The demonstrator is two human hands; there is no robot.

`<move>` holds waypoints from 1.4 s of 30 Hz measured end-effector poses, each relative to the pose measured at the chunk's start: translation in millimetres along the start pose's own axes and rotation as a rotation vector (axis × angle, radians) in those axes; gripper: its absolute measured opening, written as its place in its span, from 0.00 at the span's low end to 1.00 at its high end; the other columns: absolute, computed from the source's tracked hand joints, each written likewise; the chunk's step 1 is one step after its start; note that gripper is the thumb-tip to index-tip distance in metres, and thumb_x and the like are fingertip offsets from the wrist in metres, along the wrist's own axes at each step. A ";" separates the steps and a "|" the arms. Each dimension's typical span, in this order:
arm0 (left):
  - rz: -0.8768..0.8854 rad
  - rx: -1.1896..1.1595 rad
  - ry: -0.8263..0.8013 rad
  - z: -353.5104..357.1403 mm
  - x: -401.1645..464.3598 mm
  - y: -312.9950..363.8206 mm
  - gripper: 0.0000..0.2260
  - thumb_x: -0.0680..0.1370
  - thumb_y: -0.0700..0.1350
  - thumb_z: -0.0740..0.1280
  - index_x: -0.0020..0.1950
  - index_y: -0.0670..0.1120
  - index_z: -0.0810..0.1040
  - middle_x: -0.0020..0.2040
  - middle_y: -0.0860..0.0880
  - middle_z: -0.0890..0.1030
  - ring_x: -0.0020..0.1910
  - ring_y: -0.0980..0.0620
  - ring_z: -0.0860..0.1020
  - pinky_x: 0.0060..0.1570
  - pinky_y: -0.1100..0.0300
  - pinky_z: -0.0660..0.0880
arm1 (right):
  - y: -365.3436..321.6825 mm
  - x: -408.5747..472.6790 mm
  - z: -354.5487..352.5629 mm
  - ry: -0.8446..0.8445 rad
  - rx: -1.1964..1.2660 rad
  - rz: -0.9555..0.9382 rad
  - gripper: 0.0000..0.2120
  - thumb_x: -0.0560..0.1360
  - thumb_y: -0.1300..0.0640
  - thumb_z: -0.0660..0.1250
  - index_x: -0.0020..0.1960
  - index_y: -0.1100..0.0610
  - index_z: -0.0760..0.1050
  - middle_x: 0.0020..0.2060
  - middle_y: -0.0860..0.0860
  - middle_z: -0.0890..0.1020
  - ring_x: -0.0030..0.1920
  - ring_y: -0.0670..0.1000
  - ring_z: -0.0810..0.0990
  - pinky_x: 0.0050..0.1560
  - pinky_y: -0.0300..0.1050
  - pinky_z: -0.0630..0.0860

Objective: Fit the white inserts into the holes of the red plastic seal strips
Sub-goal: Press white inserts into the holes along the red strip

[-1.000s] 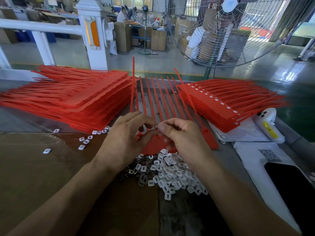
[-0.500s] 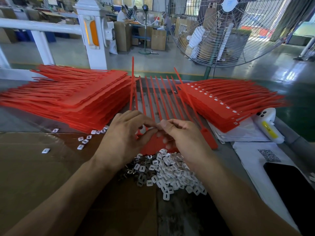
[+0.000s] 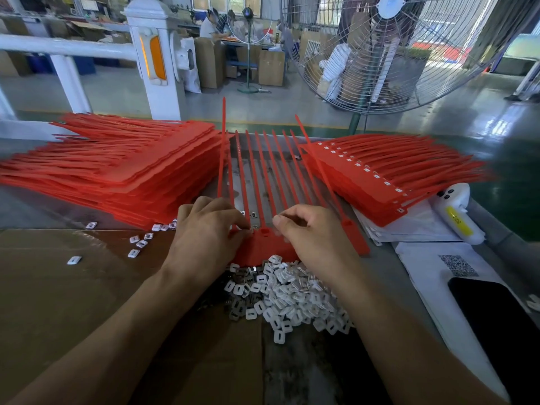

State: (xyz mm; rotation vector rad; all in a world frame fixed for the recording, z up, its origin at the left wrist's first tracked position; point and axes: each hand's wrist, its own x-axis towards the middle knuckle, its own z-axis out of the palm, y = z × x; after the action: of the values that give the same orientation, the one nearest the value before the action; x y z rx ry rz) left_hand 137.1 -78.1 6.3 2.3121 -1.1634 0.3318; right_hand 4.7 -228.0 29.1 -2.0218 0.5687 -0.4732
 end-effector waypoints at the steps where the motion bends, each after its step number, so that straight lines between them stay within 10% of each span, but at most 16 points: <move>1: -0.005 0.002 -0.005 0.9 0.6 0.1 0.06 0.78 0.55 0.71 0.53 0.58 0.84 0.56 0.62 0.78 0.62 0.57 0.68 0.62 0.59 0.56 | -0.5 0.1 0.0 0.001 -0.004 -0.001 0.07 0.81 0.47 0.68 0.49 0.47 0.84 0.39 0.45 0.85 0.42 0.42 0.82 0.32 0.25 0.72; 19: 0.084 0.011 -0.089 -8.2 -6.3 1.5 0.16 0.80 0.39 0.64 0.58 0.59 0.83 0.57 0.59 0.79 0.62 0.54 0.69 0.61 0.58 0.56 | -1.3 -1.9 -0.1 -0.080 -0.095 -0.031 0.08 0.82 0.47 0.67 0.51 0.48 0.84 0.42 0.43 0.85 0.44 0.39 0.83 0.41 0.36 0.77; 26: 0.076 -0.017 -0.087 -9.8 -6.1 2.0 0.18 0.77 0.47 0.56 0.58 0.56 0.83 0.57 0.57 0.80 0.61 0.53 0.70 0.61 0.53 0.62 | -2.7 -4.8 3.8 -0.260 -0.231 -0.178 0.02 0.78 0.50 0.73 0.49 0.45 0.84 0.43 0.38 0.84 0.43 0.38 0.83 0.40 0.34 0.76; 42: 0.051 -0.062 -0.019 -8.2 -6.2 -0.3 0.12 0.79 0.39 0.67 0.55 0.55 0.84 0.54 0.58 0.81 0.58 0.53 0.72 0.60 0.53 0.64 | -19.8 -14.2 10.1 -0.366 -0.626 -0.423 0.03 0.76 0.49 0.75 0.50 0.45 0.85 0.47 0.41 0.81 0.50 0.41 0.77 0.51 0.35 0.68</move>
State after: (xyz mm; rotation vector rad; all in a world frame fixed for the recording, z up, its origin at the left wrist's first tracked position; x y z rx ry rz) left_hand 133.7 -69.2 10.3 2.2396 -1.2262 0.2890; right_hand 2.6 -204.2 40.2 -2.7675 0.0481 -0.1591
